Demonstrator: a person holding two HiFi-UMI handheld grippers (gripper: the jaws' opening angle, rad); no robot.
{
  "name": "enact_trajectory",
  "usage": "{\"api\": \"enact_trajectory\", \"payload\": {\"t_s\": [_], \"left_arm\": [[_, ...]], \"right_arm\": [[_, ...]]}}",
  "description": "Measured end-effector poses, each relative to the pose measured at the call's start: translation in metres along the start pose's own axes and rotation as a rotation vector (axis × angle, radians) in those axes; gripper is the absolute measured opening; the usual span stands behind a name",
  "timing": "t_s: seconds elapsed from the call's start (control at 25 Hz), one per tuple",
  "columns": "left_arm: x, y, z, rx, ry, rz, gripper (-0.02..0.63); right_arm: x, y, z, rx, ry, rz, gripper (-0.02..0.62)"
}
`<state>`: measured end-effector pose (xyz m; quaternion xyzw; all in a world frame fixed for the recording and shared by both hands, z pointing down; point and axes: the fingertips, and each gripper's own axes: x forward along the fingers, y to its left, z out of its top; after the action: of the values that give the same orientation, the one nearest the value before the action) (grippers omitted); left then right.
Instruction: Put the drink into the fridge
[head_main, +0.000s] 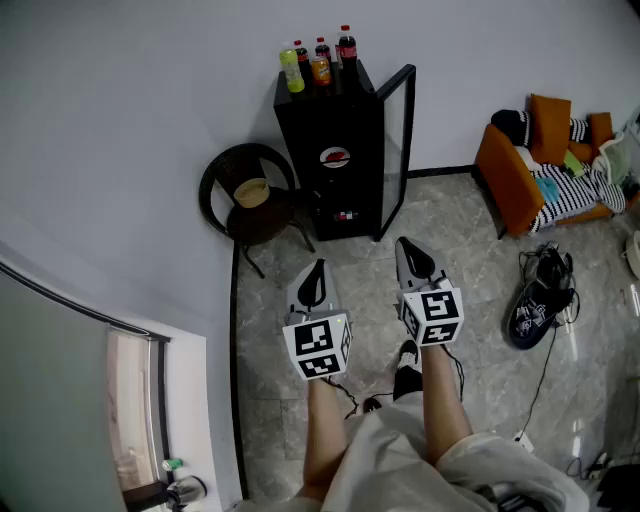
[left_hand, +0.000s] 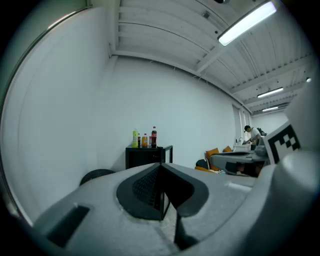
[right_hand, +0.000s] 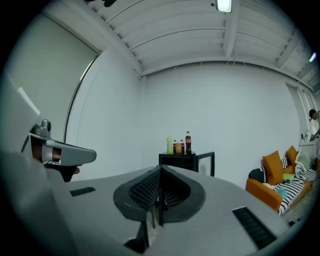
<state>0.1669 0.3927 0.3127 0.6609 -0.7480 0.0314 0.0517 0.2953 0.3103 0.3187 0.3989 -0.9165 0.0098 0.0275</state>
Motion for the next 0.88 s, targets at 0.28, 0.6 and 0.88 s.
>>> {"api": "enact_trajectory", "payload": {"t_s": [0.28, 0.6, 0.88], "left_arm": [[0.042, -0.018, 0.007, 0.008, 0.004, 0.002, 0.009], [0.125, -0.049, 0.035, 0.064, -0.014, 0.038, 0.009], [0.181, -0.062, 0.047, 0.085, -0.02, 0.112, 0.009]], "right_arm": [[0.031, -0.035, 0.005, -0.029, 0.001, 0.039, 0.006], [0.086, -0.104, 0.026, 0.061, -0.072, 0.15, 0.006], [0.122, -0.162, 0.025, 0.111, -0.086, 0.193, 0.006]]}}
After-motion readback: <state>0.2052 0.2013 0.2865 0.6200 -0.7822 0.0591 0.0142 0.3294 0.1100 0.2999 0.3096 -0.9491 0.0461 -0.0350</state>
